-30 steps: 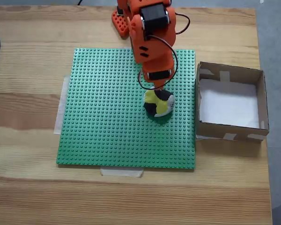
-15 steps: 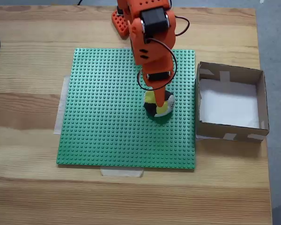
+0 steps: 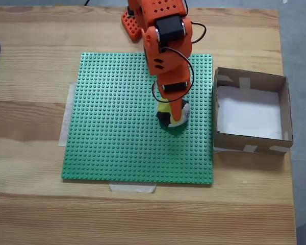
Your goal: Pick the ball and put it in the box.
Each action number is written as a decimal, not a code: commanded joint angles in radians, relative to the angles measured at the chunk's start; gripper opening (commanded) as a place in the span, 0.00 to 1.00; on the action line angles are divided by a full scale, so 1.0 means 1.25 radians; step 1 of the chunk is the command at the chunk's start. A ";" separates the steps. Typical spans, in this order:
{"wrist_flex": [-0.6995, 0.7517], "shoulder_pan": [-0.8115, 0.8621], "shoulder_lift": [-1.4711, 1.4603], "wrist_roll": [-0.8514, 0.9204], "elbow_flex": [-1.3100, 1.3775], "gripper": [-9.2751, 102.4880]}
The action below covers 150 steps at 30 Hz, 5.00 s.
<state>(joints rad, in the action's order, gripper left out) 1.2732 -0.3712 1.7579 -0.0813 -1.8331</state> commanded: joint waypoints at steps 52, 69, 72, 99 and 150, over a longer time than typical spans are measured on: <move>-0.152 0.020 0.027 0.048 -0.028 0.12; -0.081 0.016 0.027 0.026 0.104 0.10; -0.060 0.012 0.027 0.018 0.145 0.10; 0.075 -0.193 0.018 -0.052 0.460 0.10; -0.044 -0.364 -0.275 -0.066 0.544 0.11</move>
<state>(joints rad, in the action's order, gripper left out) 1.2441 -0.8376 1.3990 -0.1718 -1.1566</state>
